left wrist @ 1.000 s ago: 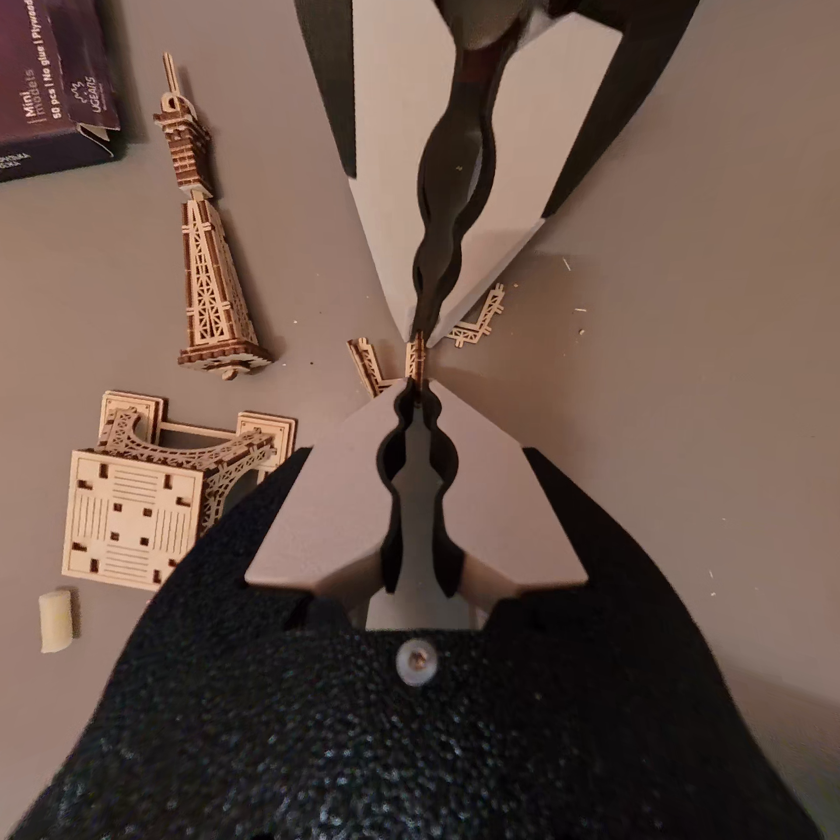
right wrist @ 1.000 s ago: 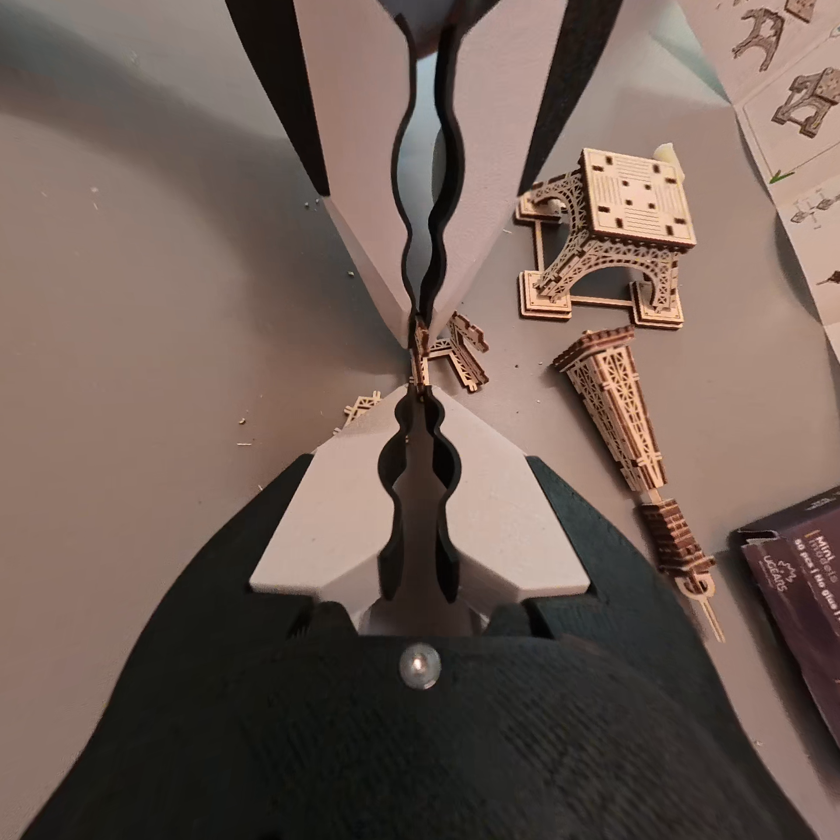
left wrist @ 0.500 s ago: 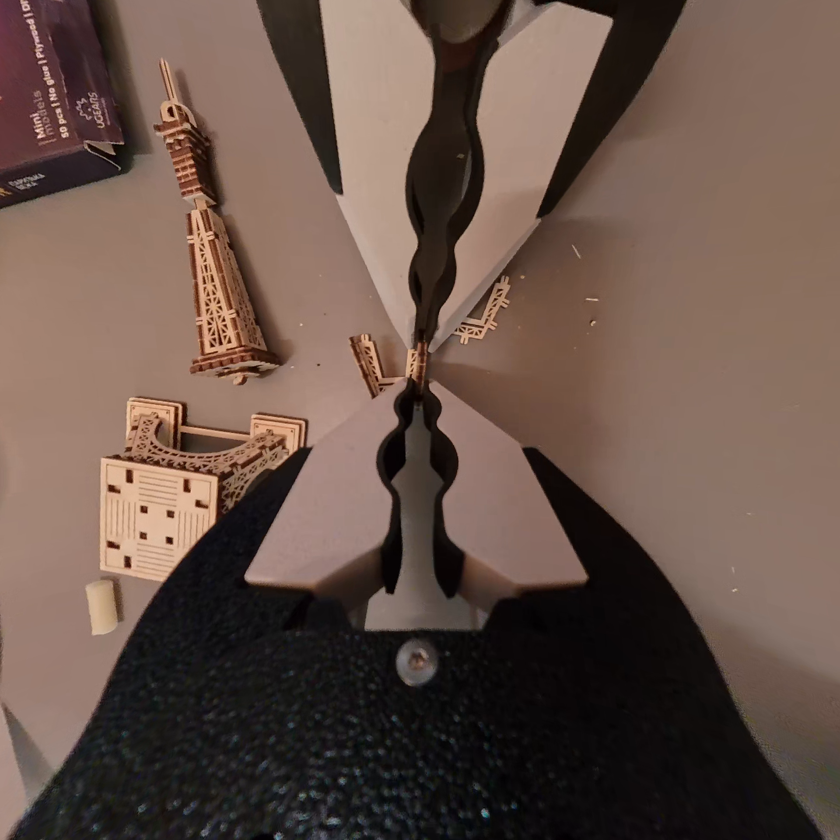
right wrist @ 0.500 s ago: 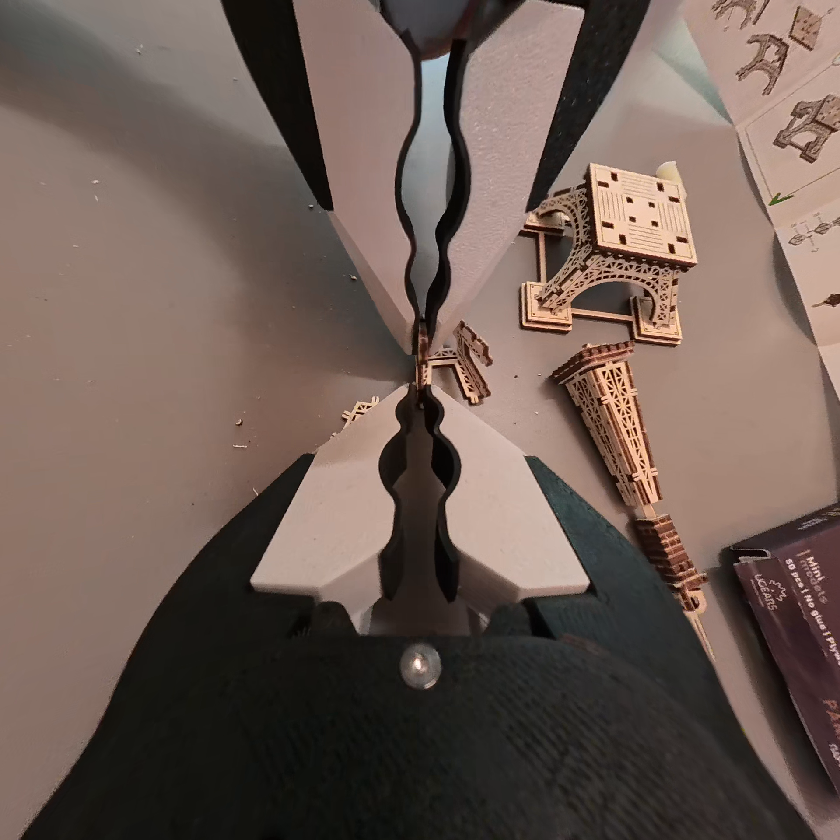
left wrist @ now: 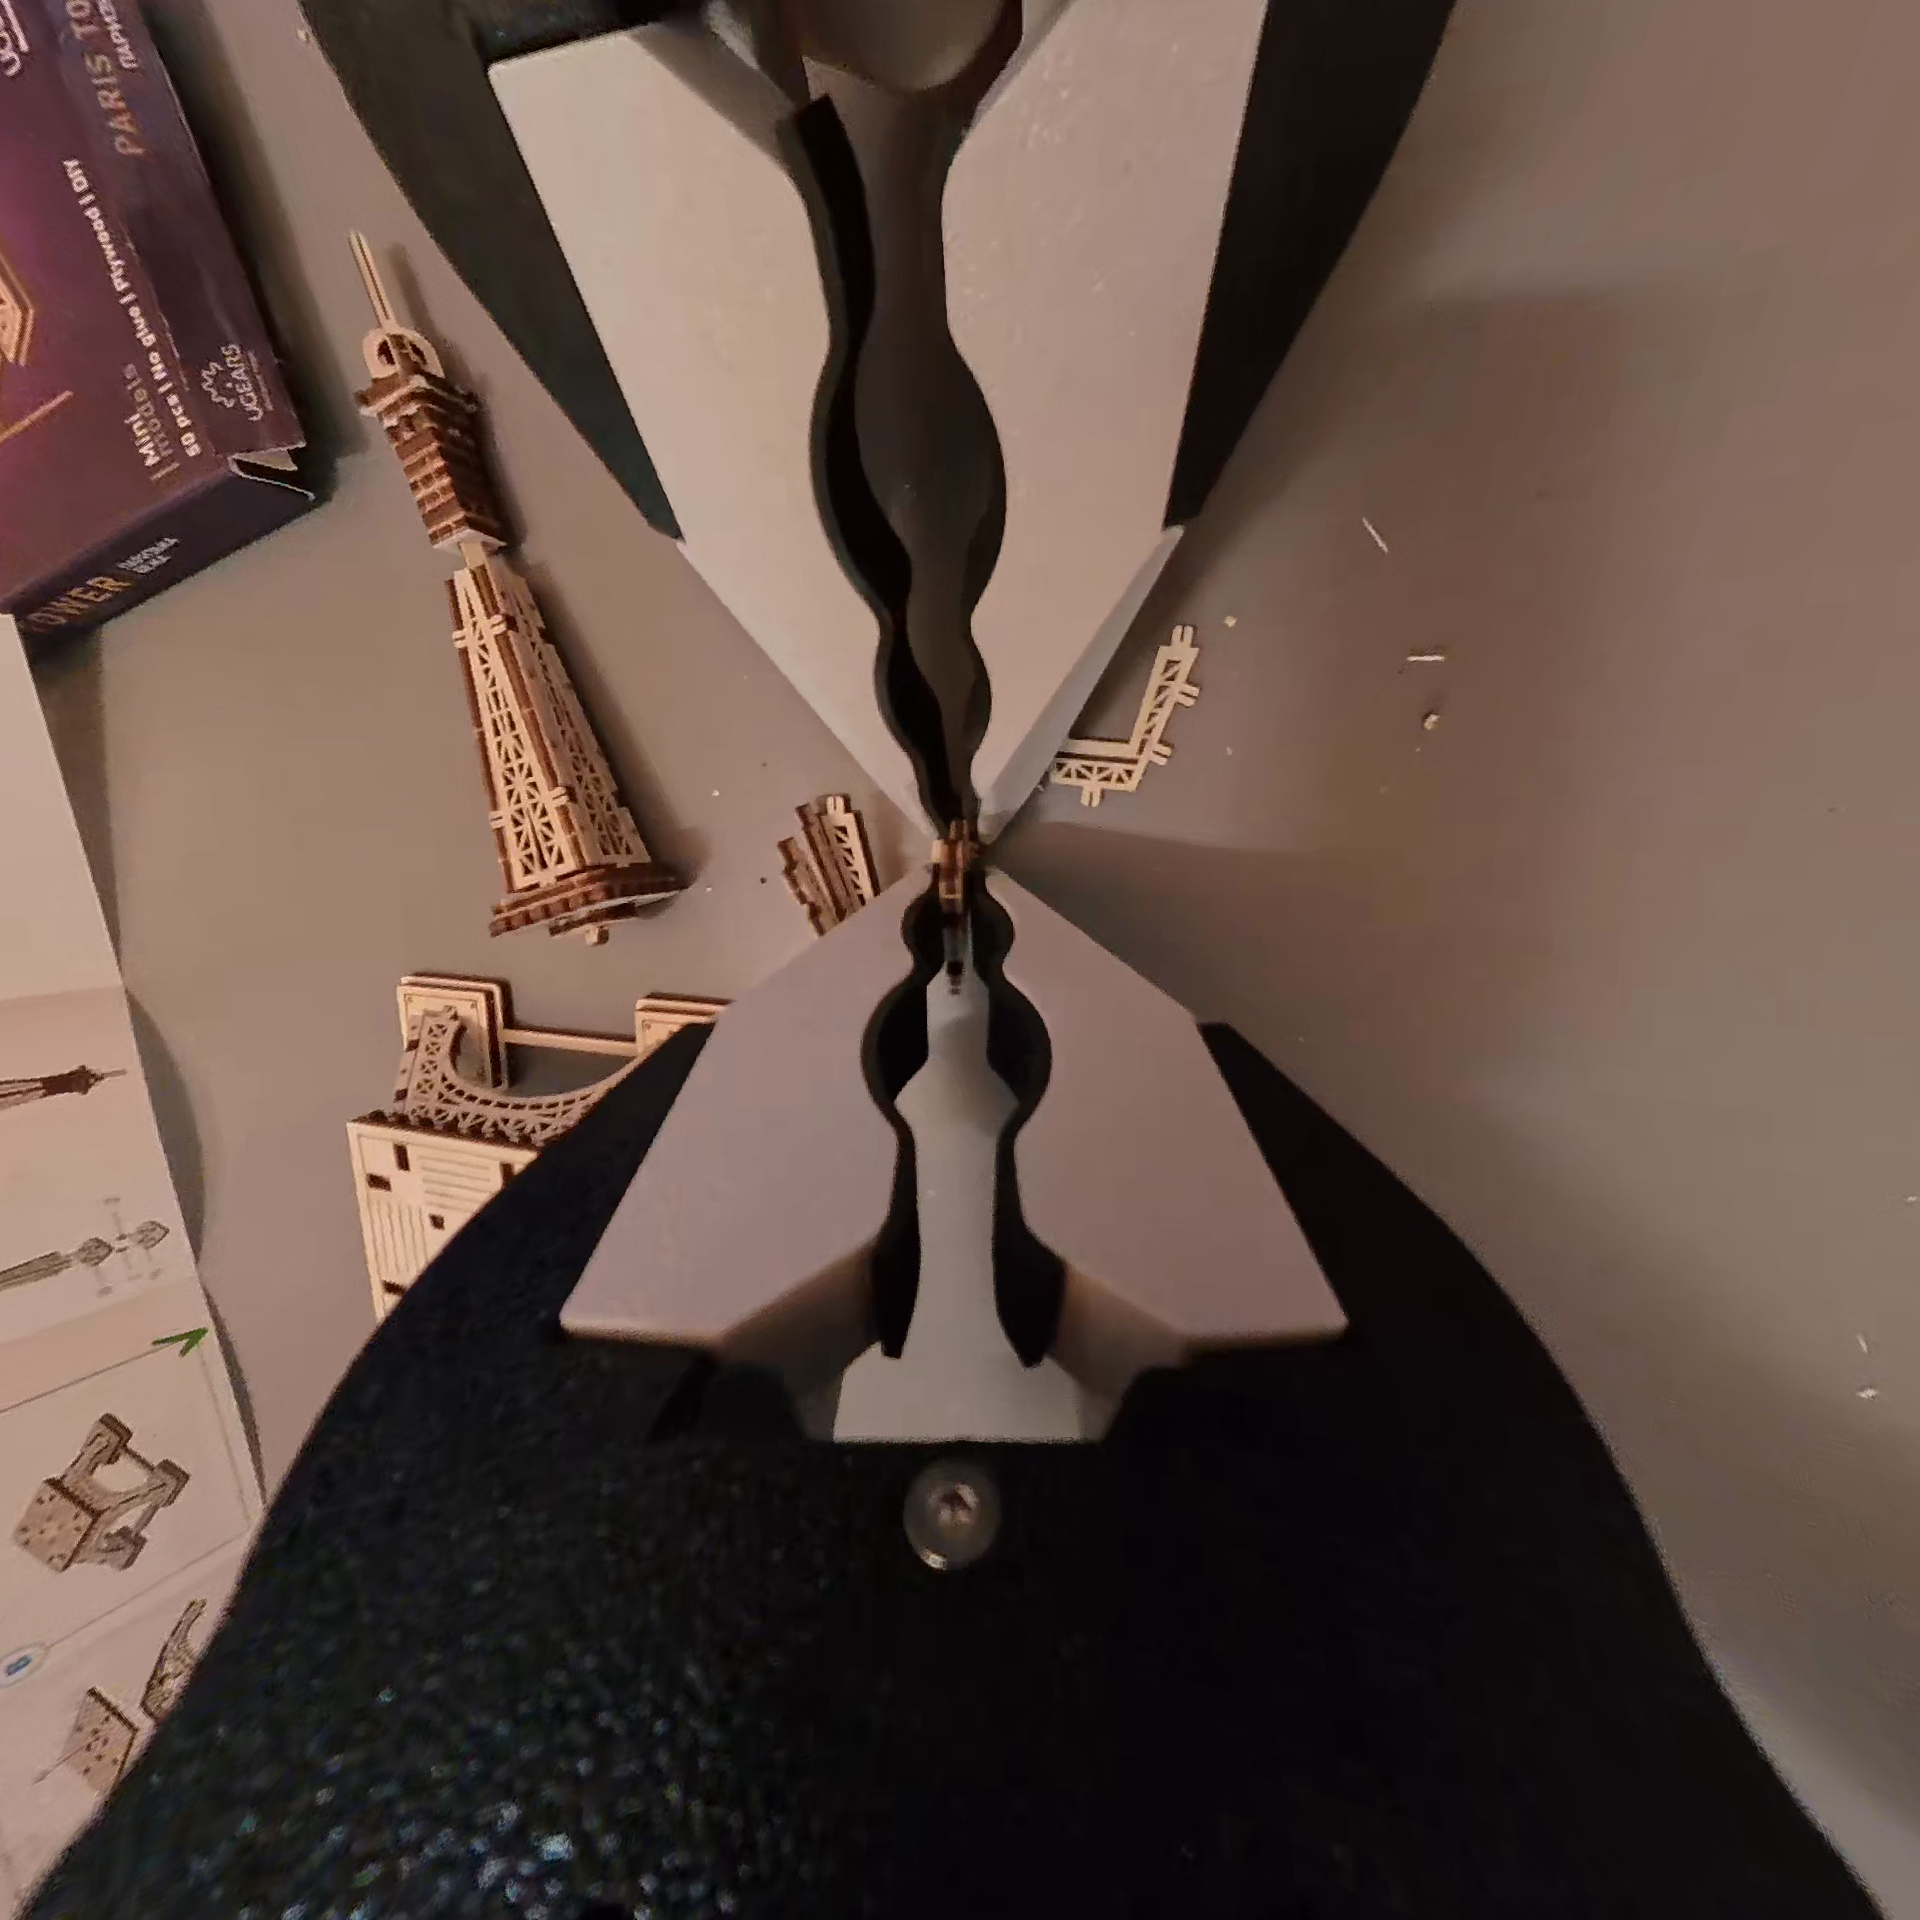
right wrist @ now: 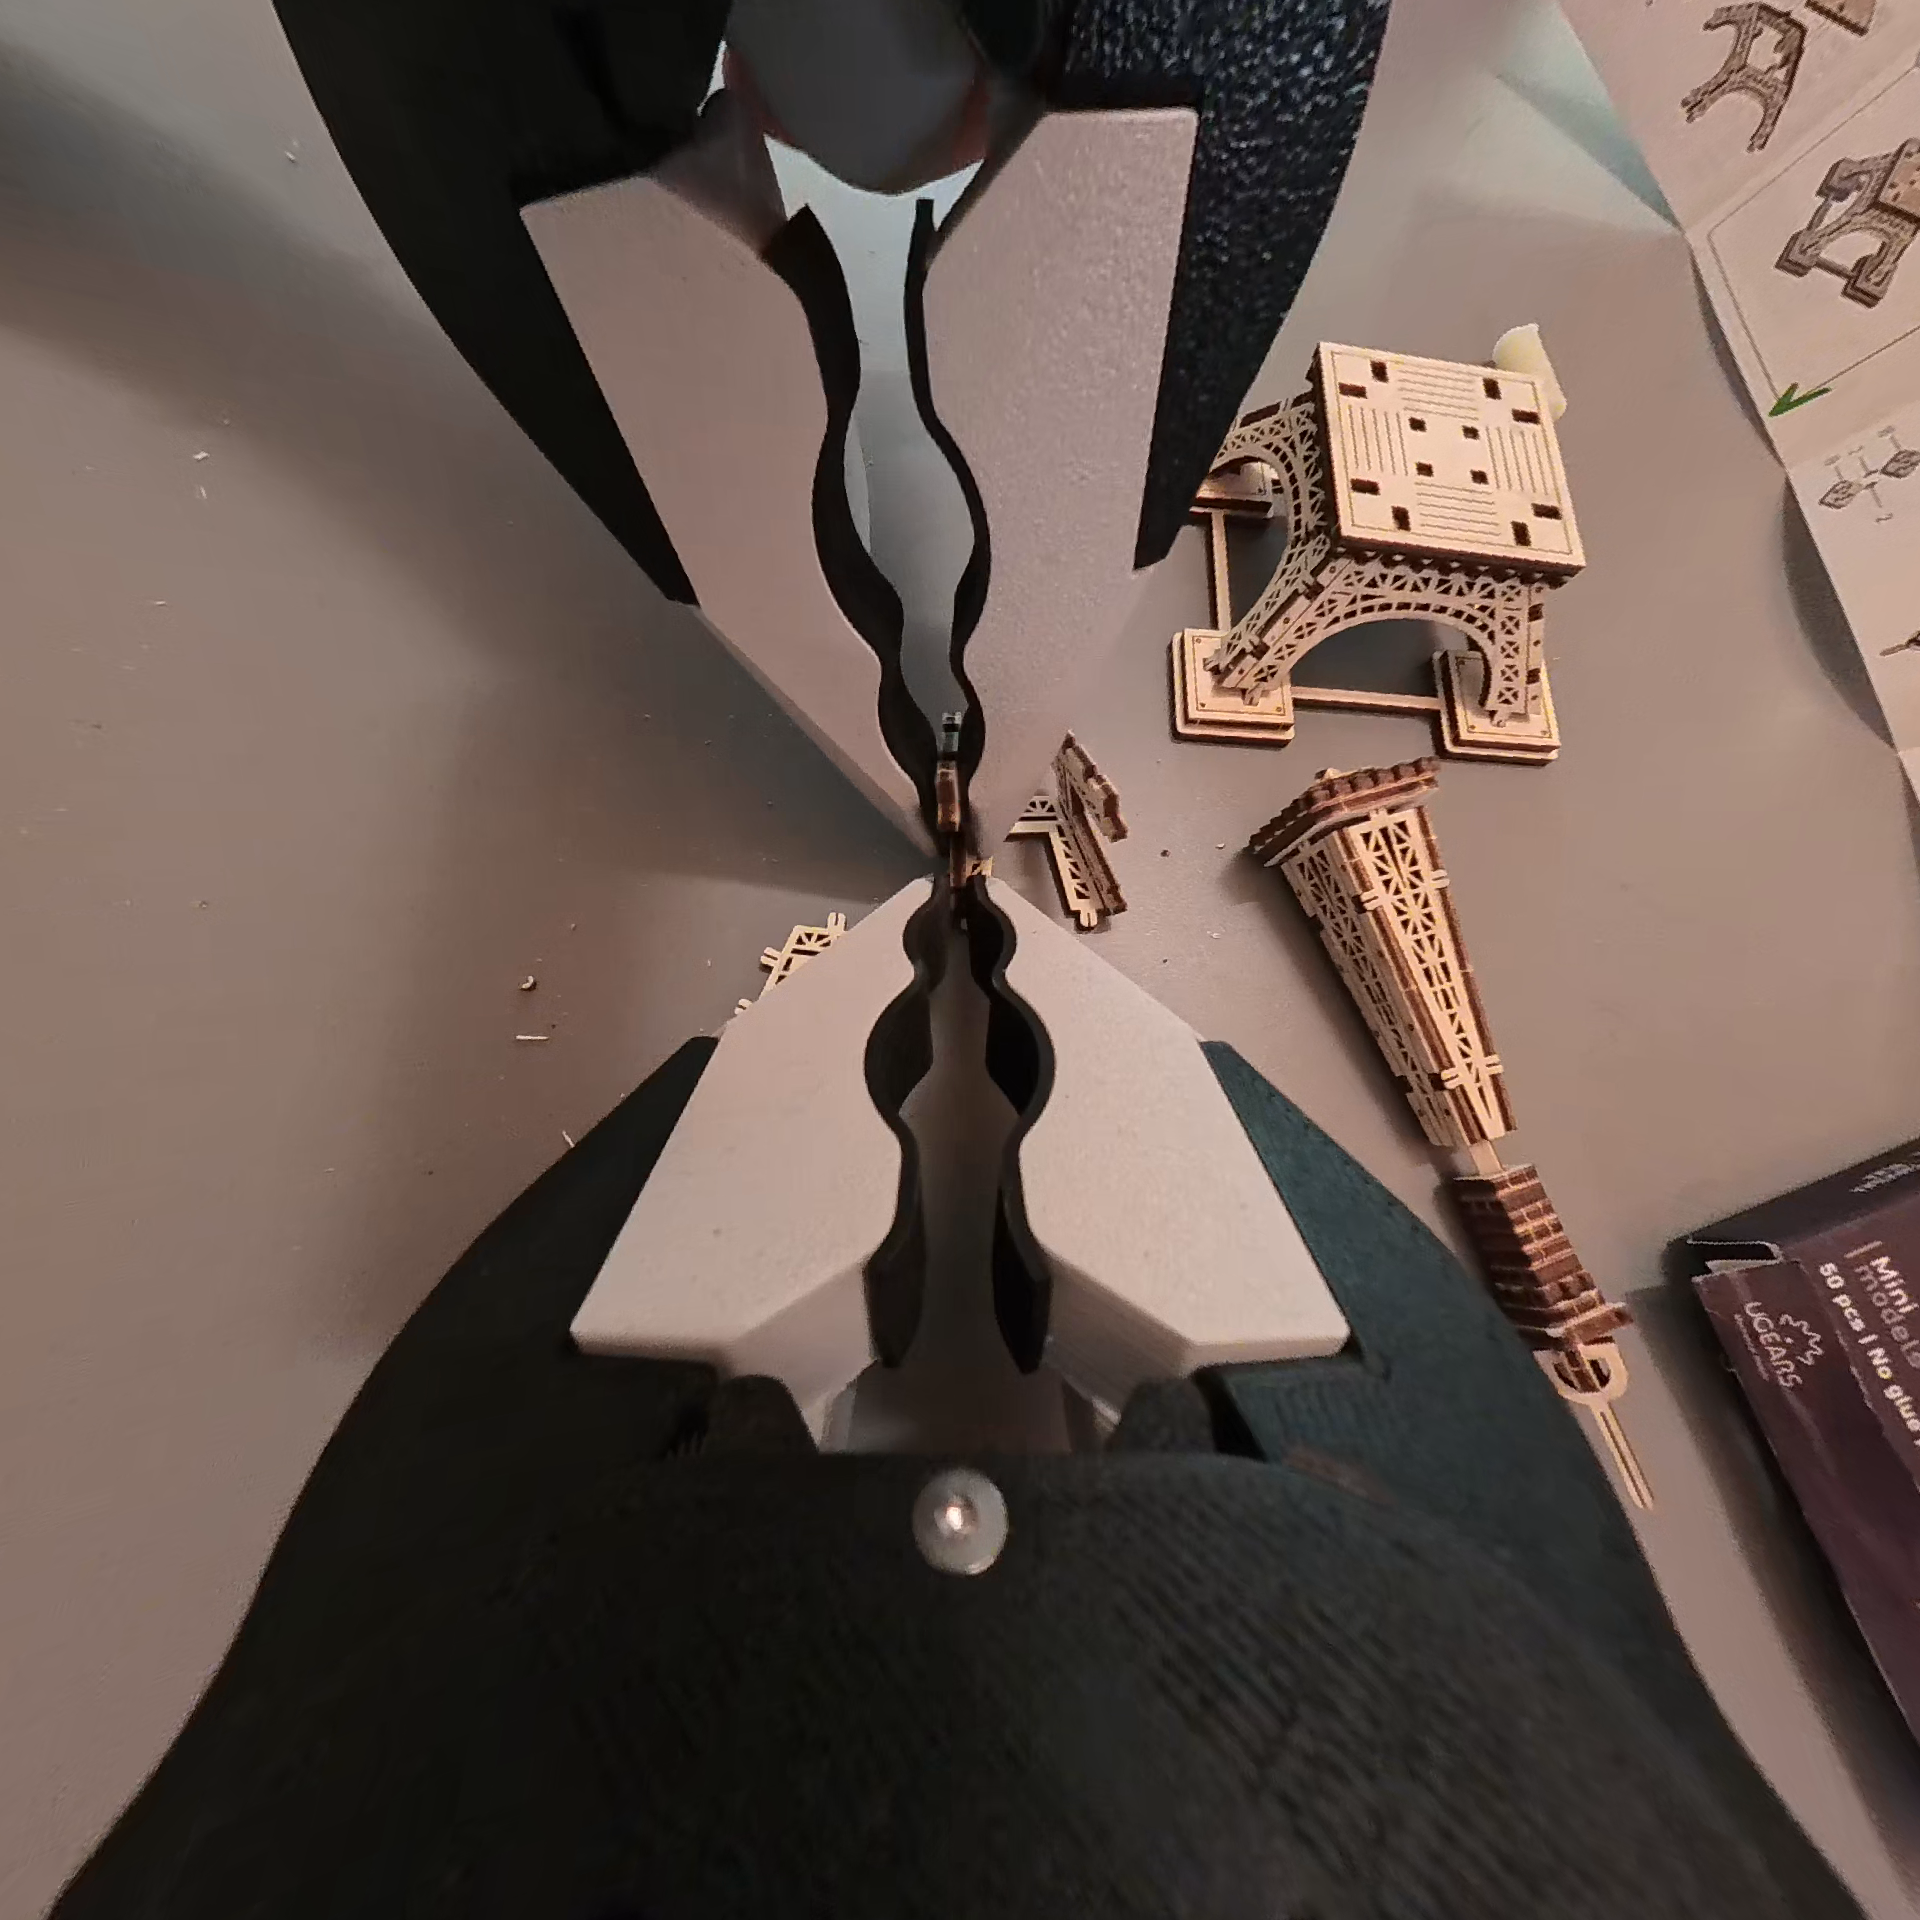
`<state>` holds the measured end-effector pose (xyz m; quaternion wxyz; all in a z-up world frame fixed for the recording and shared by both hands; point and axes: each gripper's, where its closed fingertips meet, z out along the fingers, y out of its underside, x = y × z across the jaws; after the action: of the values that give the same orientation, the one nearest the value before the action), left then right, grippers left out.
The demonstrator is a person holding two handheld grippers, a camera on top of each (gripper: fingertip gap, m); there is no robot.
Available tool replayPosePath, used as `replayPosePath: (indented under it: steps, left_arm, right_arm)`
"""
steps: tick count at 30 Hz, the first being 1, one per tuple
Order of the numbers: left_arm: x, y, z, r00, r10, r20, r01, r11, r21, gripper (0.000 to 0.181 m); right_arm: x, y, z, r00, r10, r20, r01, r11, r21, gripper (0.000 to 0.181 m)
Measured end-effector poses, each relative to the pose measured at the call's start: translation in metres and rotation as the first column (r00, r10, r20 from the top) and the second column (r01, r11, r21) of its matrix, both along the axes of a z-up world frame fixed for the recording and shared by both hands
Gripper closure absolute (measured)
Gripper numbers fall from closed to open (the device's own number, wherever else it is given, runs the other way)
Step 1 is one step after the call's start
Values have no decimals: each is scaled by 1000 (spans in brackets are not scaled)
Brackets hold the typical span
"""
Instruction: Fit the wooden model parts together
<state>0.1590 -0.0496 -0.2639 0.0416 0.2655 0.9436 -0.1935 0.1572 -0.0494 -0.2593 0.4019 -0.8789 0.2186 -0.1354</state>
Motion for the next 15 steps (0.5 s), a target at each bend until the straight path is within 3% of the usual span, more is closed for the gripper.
replayPosePath:
  steps: [15]
  left_arm:
    - [-2, -4, 4, 996, 1, -87, 0, 1000, 12, 180]
  right_arm:
    - [0, -1, 3, 999, -2, -38, 4, 999, 38, 179]
